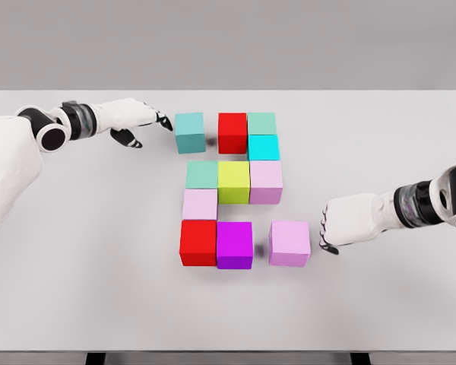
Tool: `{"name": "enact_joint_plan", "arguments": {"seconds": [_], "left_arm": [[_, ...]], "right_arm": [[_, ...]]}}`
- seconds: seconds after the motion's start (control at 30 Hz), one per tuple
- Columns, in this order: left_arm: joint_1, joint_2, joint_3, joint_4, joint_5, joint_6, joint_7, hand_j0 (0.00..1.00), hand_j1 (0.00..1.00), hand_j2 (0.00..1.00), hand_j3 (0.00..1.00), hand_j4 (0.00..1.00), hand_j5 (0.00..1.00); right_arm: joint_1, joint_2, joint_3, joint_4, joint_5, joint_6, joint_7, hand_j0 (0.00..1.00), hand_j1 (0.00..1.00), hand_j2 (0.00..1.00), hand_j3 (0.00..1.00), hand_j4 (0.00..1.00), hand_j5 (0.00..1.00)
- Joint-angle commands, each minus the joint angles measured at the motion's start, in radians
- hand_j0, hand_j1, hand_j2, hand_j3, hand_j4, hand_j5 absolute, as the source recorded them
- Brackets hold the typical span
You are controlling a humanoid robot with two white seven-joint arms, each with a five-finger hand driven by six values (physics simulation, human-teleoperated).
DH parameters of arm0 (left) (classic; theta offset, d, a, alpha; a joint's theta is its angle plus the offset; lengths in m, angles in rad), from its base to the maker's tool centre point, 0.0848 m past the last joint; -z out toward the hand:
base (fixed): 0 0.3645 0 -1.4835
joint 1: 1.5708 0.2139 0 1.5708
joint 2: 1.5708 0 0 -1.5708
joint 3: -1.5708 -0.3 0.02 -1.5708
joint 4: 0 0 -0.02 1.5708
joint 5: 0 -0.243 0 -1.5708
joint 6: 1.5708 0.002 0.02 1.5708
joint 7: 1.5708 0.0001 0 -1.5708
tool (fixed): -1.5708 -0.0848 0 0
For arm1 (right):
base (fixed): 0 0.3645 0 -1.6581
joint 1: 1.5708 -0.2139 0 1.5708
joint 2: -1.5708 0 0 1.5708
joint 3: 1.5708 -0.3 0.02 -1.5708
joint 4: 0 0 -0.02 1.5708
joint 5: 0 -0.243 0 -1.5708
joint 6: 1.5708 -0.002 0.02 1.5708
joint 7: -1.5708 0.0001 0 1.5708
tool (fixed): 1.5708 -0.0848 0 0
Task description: Assemble the squares on the desktop into the number 2
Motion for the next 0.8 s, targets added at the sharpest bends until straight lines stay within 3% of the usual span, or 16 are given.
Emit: {"name": "enact_joint_plan", "arguments": {"seconds": [0.0,0.77], "left_arm": [[0.0,0.0,0.003,-0.006,0.009,0.002,0.002,0.78,0.78,0.78,0.78,0.78,0.78],[0.014,0.038,0.002,-0.044,0.011,0.002,0.002,0.83,0.83,0.83,0.83,0.83,0.83]], "right_arm": [[0.0,-0.001,-0.002,-0.003,-0.002,0.002,0.0,0.46,0.46,0.46,0.46,0.46,0.46],[-0.002,0.031,-0.01,-0.006,-0.018,0.002,0.0,0.46,0.46,0.46,0.46,0.46,0.46]]}}
